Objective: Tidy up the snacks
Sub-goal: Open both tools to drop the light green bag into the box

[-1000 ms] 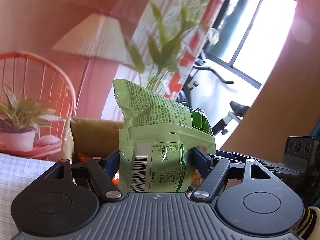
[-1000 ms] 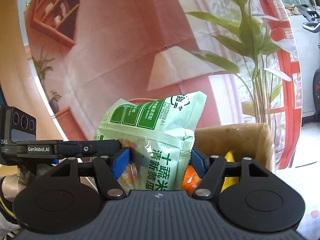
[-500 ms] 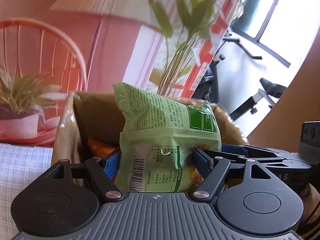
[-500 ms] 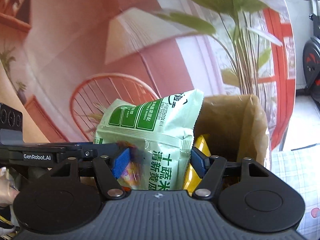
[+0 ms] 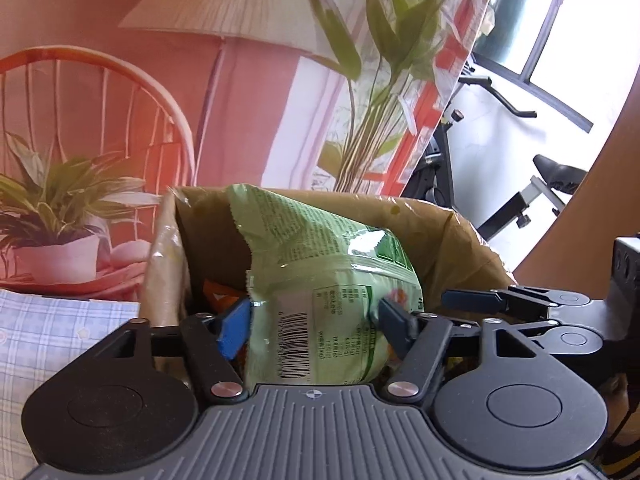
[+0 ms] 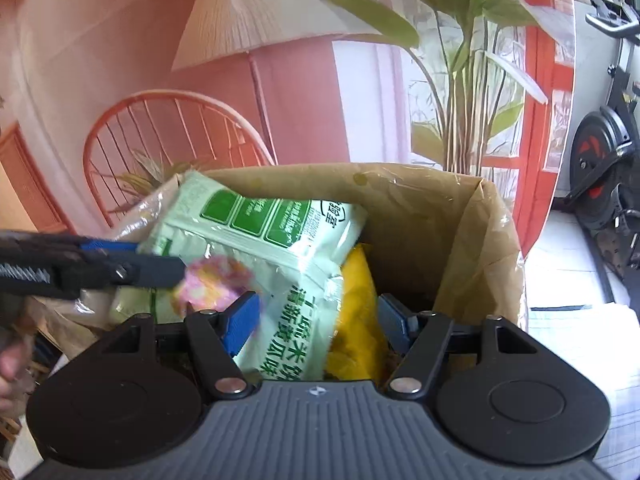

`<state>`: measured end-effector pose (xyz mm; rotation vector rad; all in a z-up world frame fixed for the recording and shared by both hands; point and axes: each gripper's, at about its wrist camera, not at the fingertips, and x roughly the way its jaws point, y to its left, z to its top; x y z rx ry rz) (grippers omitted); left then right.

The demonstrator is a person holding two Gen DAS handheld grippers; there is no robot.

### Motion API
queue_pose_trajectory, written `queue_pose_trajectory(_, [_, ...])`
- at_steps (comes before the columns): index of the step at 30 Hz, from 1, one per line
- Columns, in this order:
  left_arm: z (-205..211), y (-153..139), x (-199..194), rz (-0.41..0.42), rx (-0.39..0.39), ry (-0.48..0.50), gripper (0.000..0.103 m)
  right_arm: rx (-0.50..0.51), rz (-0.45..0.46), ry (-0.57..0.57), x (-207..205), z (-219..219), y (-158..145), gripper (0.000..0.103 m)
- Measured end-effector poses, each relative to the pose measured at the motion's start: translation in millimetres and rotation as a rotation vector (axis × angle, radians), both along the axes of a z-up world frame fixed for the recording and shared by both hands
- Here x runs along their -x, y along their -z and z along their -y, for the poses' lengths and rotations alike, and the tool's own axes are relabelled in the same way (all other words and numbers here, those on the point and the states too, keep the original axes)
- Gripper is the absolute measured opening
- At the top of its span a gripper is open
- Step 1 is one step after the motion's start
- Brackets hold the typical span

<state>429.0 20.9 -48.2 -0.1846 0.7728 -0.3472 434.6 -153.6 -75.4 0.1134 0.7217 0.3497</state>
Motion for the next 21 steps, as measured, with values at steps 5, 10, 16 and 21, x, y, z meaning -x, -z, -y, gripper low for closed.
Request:
queue_pose_trajectory(5, [-6.8,-2.8,5.1,0.008,0.023,0.007,0.062,0.014,0.003,0.005,1.5,-1.5,1.1,0.067])
queue_pose_trajectory(10, [-2.1,0.1,4.0,0.000,0.012,0.010,0.059,0.020,0.007,0.010,4.3,-2.0,-0.4,0.067])
queue_pose_trajectory(16, [21.4,14.2,-6.2,-0.047,0.005,0.038,0.058,0.030,0.021,0.015,12.0,1.2,-4.9,0.064])
queue_pose_trajectory(21, [33.8,17.7,-9.0,-0.038,-0.050,0.037,0.061,0.029,0.028,0.020,17.9,5.3,-8.7,0.064])
